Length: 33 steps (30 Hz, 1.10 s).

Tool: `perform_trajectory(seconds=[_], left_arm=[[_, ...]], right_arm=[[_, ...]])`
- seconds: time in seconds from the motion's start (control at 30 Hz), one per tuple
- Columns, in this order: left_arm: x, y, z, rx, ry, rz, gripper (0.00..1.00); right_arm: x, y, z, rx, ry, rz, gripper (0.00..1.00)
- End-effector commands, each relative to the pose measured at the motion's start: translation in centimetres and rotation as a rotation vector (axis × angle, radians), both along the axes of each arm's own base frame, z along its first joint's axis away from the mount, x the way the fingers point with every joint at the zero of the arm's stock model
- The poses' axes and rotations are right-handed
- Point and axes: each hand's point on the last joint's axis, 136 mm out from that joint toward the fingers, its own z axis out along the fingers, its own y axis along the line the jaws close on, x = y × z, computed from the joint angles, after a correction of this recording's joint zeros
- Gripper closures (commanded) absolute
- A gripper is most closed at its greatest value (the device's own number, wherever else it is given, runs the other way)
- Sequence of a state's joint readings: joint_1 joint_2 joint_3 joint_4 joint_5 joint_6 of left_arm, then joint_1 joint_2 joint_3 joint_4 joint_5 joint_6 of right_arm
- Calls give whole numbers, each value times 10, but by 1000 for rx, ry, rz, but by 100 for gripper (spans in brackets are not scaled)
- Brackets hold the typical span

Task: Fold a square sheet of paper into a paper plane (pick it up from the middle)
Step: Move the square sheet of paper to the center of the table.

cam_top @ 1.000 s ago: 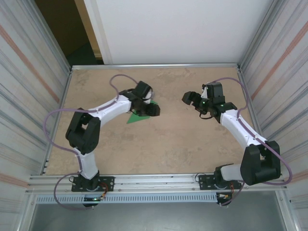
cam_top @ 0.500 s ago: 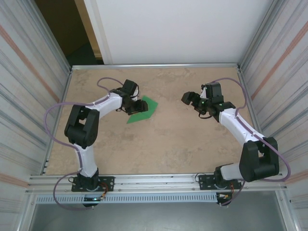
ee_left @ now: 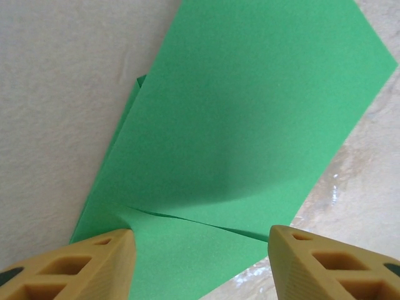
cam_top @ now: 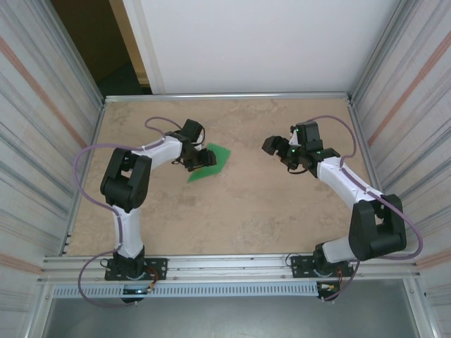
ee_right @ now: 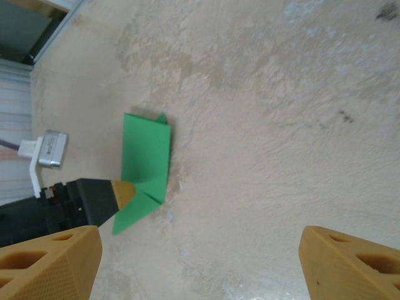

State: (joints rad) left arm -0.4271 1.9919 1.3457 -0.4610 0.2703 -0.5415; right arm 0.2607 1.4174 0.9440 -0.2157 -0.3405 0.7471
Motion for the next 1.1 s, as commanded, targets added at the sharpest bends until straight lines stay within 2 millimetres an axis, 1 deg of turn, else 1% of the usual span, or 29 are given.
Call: perform_trajectory(seconds=[0.0,0.17,0.23,0.3,0.4,0.53,0.63,0.67,0.77,0.87,0.97,1.07], left_arm=[[-17,-17,-7,-75,72,13,43],[-36,-55,-8,-131,98,-34,45],[-42,-70,-8,-144,101,-52,48],[-44,-78,-6,-142,79,-70,50],[-43,-85,3,-158,62,-81,54],[-44,-87,25,-187,23,-99,58],[-49,-82,41,-194,-5,-102,61],[-51,-80,43,-192,-8,-99,61],[-61,-73,41,-177,6,-97,64],[-66,-66,30,-145,23,-93,65],[-67,-64,22,-125,42,-95,67],[-63,-64,15,-105,44,-95,68]], right_arm=[[-6,14,-13,35,54,1,19],[-15,30,-34,44,127,-3,20],[-20,37,-45,51,168,1,23],[-24,42,-53,61,198,-1,24],[-29,49,-65,69,236,-3,26],[-33,60,-72,78,266,14,29],[-33,61,-74,77,271,10,29],[-33,61,-75,76,272,9,29],[-33,61,-76,77,274,8,29],[-33,62,-78,79,282,7,29],[-33,63,-80,85,290,6,29],[-33,63,-81,86,293,5,29]])
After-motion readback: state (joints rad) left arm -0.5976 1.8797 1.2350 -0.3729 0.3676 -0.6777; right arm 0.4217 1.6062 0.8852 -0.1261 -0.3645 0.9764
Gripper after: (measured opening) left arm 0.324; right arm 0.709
